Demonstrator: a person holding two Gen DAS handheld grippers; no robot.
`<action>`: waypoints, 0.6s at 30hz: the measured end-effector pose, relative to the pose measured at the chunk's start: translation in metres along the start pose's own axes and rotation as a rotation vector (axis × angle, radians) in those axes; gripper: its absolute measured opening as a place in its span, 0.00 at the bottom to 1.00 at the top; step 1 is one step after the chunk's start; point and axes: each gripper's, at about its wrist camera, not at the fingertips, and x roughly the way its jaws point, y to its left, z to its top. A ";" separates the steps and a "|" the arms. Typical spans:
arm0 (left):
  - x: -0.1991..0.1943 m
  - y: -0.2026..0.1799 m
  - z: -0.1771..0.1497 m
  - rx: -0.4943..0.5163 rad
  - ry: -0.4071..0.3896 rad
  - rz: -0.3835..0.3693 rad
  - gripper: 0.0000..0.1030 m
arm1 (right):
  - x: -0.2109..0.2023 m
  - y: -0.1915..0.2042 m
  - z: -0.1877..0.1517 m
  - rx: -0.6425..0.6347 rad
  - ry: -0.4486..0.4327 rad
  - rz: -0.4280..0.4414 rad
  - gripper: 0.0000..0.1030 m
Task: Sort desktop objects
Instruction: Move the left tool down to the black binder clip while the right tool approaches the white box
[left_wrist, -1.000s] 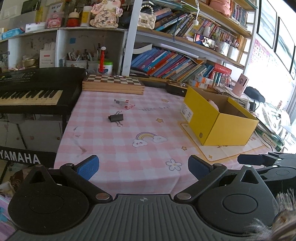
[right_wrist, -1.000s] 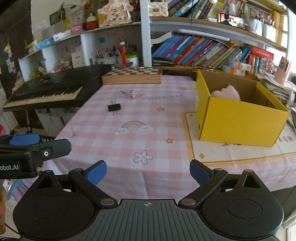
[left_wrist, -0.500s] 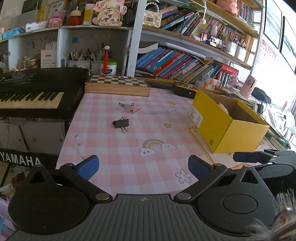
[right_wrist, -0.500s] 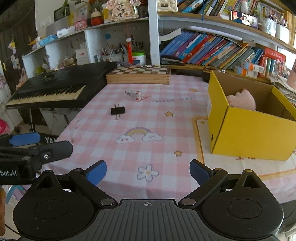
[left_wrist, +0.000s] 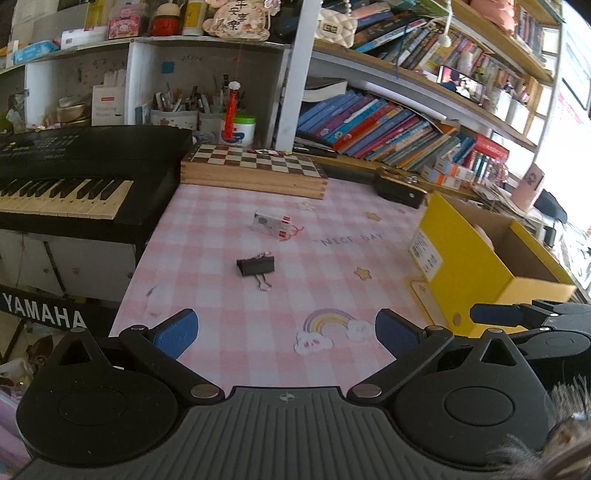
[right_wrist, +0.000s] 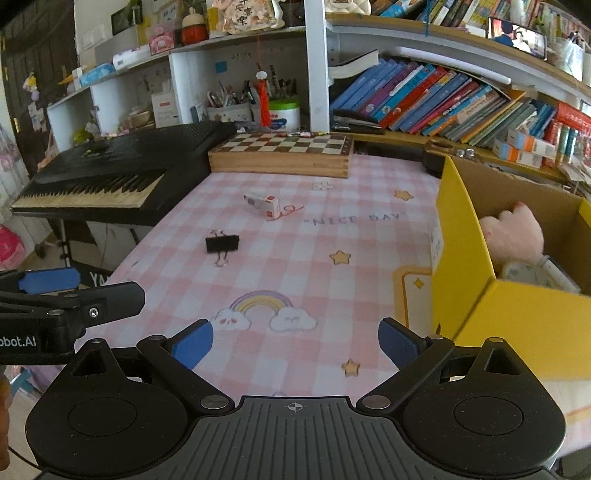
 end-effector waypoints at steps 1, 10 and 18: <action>0.004 -0.001 0.003 -0.004 -0.001 0.006 1.00 | 0.003 -0.002 0.003 -0.002 0.000 0.004 0.95; 0.031 -0.002 0.027 -0.028 -0.019 0.053 1.00 | 0.028 -0.012 0.025 -0.034 -0.012 0.045 0.95; 0.058 0.001 0.039 -0.040 -0.010 0.086 0.99 | 0.055 -0.019 0.042 -0.038 -0.012 0.049 0.95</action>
